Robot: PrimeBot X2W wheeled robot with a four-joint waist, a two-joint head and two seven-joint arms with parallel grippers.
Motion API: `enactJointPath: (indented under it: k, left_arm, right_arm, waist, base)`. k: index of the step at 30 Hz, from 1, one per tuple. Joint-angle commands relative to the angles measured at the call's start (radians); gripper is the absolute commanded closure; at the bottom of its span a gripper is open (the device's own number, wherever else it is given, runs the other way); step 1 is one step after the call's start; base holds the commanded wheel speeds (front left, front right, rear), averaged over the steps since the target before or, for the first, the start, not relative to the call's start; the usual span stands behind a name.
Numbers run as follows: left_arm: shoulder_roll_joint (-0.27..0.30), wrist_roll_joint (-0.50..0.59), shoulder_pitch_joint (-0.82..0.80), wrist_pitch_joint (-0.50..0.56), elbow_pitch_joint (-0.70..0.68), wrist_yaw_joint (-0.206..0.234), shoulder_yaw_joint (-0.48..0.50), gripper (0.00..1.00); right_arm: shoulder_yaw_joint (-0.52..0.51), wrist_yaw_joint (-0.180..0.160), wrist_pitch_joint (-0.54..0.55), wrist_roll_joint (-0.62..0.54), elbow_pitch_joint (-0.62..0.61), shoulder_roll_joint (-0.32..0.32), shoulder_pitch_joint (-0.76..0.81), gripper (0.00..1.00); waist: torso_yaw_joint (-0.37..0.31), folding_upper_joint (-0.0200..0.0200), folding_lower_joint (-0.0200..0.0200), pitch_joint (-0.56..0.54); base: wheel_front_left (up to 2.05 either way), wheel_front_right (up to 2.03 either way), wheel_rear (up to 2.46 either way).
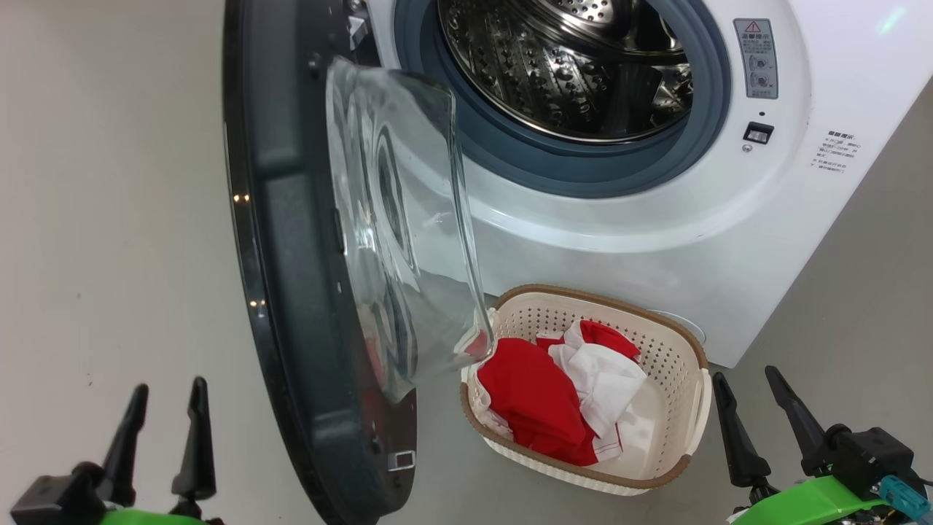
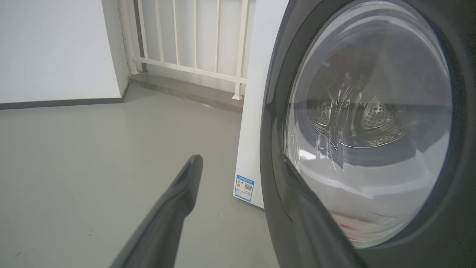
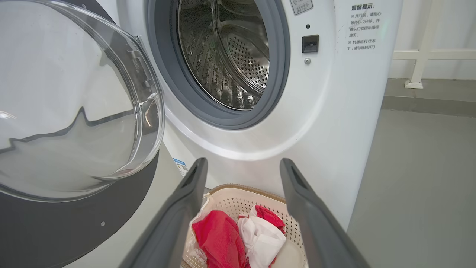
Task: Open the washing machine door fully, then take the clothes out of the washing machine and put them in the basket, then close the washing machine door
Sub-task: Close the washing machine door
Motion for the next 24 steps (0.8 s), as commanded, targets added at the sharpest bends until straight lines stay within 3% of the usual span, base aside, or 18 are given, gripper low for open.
enactJointPath:
  k: [1,23,24]
  left_arm:
    - [0.016,0.011,-0.004,-0.012,-0.014,-0.006,0.036,0.00]
    - [0.013,-0.045,-0.026,-0.012,0.007,-0.006,0.053,0.00]
    - [0.011,-0.069,-0.031,-0.012,0.002,-0.006,0.056,0.06]
  right_arm:
    - [0.020,0.005,-0.006,-0.004,-0.027,-0.008,-0.015,0.00]
    - [0.018,0.005,-0.006,-0.006,-0.024,0.001,-0.019,0.00]
    - [0.018,0.005,-0.006,-0.006,-0.024,0.001,-0.019,0.00]
  waist:
    - [0.000,0.0000,0.0000,0.000]
    - [0.006,0.0000,0.0000,0.007]
    - [0.006,0.0000,0.0000,0.006]
  base:
    - [0.00,0.00,0.00]
    - [0.00,0.00,0.00]
    - [0.00,0.00,0.00]
